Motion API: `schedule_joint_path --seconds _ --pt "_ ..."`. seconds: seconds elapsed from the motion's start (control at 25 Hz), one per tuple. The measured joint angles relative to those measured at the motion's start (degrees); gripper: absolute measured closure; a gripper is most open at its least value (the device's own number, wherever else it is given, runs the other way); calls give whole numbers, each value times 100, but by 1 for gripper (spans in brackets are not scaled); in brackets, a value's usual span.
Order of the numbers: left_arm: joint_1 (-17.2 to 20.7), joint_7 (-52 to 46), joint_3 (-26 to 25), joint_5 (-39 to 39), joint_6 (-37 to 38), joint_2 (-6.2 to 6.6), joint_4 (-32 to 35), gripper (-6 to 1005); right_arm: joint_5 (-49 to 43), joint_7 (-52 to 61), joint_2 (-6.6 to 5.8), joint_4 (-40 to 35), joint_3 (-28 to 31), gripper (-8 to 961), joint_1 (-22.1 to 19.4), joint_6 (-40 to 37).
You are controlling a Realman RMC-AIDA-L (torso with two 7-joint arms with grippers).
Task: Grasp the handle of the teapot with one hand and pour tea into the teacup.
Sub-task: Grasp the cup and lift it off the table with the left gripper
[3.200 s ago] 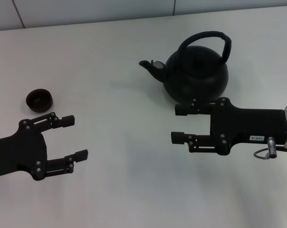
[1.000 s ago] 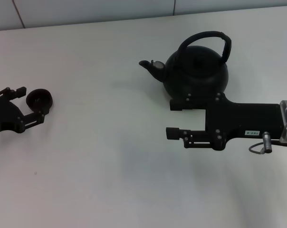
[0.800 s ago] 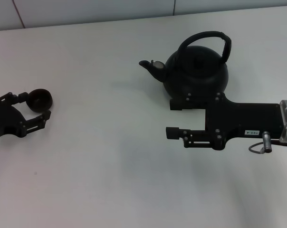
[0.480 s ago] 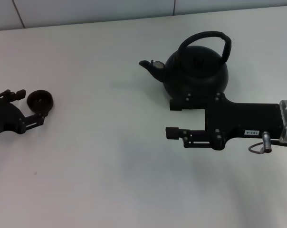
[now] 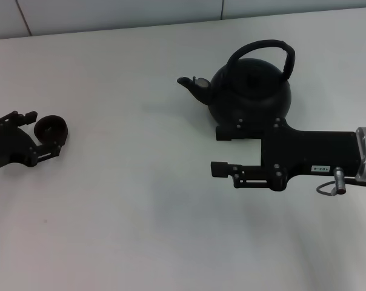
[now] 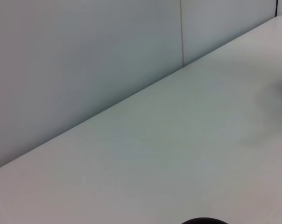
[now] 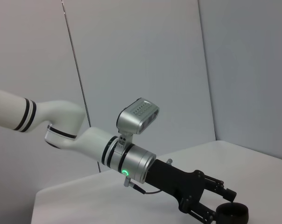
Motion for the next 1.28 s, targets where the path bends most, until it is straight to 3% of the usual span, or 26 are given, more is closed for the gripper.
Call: schedule_joint_path --seconds 1.08,1.28 --pt "-71 82 487 -49 -537 -18 -70 242 86 9 9 32 -25 275 63 3" --pt "-73 82 486 -47 -566 -19 -55 302 88 9 9 35 -27 276 63 9"
